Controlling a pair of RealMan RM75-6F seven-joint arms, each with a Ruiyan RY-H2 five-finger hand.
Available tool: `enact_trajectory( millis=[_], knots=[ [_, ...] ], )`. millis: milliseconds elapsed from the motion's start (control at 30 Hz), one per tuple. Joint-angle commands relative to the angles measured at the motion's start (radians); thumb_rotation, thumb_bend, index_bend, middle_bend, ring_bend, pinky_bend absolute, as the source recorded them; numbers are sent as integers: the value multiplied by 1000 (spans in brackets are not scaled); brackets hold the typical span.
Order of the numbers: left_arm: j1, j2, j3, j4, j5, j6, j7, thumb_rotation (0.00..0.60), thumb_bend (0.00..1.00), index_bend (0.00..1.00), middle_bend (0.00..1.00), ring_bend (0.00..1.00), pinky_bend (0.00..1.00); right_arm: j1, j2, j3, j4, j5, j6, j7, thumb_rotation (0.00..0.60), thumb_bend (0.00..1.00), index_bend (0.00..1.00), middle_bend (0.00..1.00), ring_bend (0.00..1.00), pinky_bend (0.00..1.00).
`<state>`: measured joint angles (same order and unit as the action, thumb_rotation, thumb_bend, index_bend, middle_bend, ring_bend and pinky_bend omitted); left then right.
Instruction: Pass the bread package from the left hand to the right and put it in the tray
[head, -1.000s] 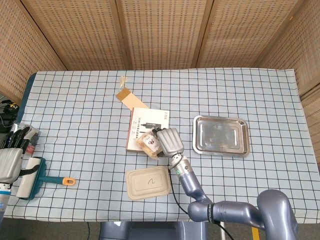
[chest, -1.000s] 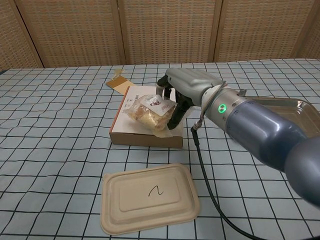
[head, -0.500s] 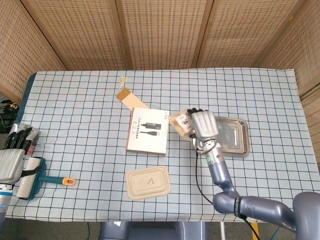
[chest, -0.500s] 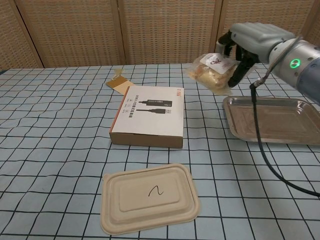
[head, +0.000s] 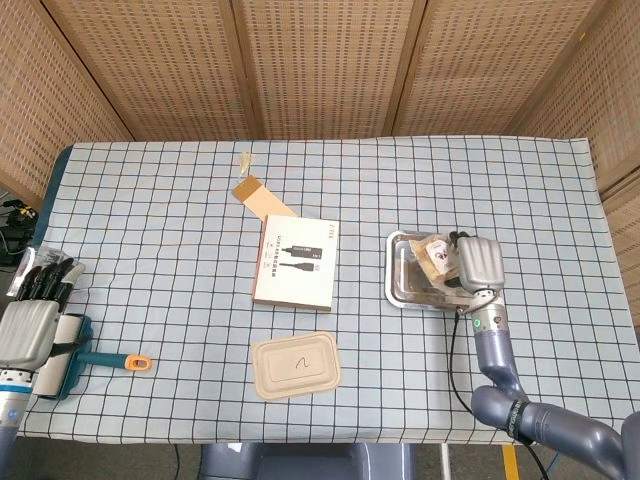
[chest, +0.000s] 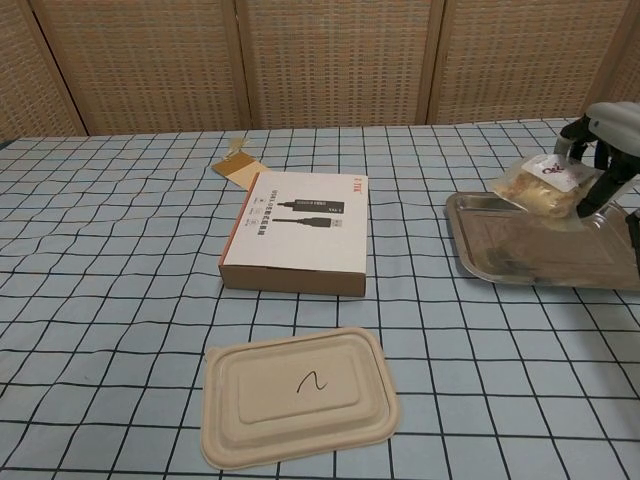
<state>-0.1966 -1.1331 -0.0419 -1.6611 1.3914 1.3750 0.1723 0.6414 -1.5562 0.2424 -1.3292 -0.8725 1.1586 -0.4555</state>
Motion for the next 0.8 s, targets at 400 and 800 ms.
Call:
enact_trajectory(
  millis=[400,800],
  knots=[
    [7,-3,-11,10,0,9,-21,600,17,0,0,0,0,-16,31,4,-46,74,-29,-73,600,143,53,0,0,0],
    [19,-7,-12,17,22,34,-38,600,17,0,0,0,0,-133,183,-41,-221,-141,161,18,600,140,18,0,0,0]
  ],
)
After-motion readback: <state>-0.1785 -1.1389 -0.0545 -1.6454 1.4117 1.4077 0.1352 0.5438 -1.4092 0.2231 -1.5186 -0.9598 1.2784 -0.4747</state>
